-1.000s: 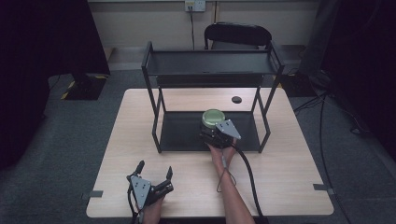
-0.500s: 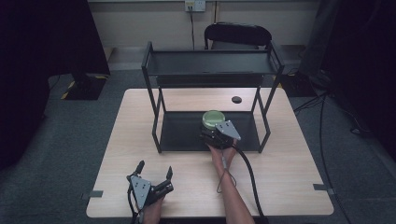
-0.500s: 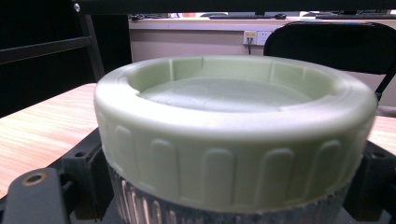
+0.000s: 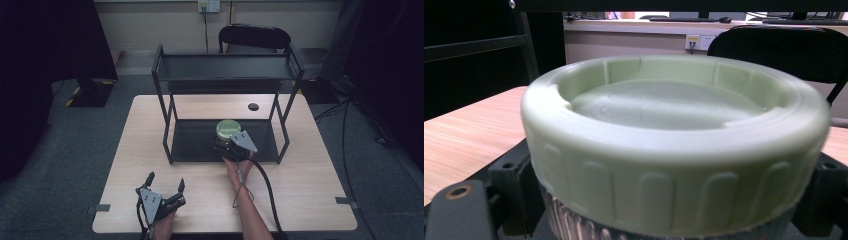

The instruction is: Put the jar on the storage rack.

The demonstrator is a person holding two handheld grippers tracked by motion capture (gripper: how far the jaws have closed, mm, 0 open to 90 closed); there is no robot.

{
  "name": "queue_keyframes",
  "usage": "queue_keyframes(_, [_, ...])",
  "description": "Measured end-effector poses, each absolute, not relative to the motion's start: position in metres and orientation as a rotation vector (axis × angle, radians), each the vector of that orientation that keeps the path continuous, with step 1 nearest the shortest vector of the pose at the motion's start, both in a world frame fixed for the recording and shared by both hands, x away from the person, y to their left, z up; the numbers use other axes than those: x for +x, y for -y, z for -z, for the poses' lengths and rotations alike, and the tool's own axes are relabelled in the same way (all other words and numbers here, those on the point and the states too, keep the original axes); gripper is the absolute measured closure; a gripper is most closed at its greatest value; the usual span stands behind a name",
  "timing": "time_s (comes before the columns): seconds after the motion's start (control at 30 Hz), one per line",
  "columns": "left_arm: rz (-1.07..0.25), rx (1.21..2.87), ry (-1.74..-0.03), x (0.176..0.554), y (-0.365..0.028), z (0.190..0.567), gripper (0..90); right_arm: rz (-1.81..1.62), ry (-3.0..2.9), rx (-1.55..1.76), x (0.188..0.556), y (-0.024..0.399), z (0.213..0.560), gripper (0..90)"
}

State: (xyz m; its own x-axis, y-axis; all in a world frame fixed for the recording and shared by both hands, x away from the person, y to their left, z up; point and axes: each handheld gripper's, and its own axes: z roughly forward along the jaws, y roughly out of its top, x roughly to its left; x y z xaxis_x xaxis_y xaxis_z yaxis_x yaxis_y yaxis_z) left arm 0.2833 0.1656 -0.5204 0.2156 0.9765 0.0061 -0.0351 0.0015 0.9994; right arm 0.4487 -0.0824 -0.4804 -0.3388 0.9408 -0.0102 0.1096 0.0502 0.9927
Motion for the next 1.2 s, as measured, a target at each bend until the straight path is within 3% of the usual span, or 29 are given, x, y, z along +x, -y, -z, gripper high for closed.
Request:
queue_keyframes(0.4, [-1.066, 1.281, -1.022, 0.283, -0.166, 0.52, 1.3, -1.385, -1.578, 1.094, 0.45, 0.084, 0.48, 10.1])
queue_keyframes(0.5, [-1.066, 1.281, -1.022, 0.283, -0.166, 0.52, 1.3, -1.364, -1.556, 1.09, 0.45, 0.081, 0.48, 1.9])
queue_keyframes(0.63, [-1.065, 1.281, -1.022, 0.283, -0.166, 0.52, 0.7, -1.37, -1.563, 1.076, 0.451, 0.078, 0.481, 0.0])
queue_keyframes(1.2, [-1.065, 1.281, -1.021, 0.283, -0.166, 0.52, 0.7, -1.43, -1.506, 1.113, 0.452, 0.081, 0.47, 0.0])
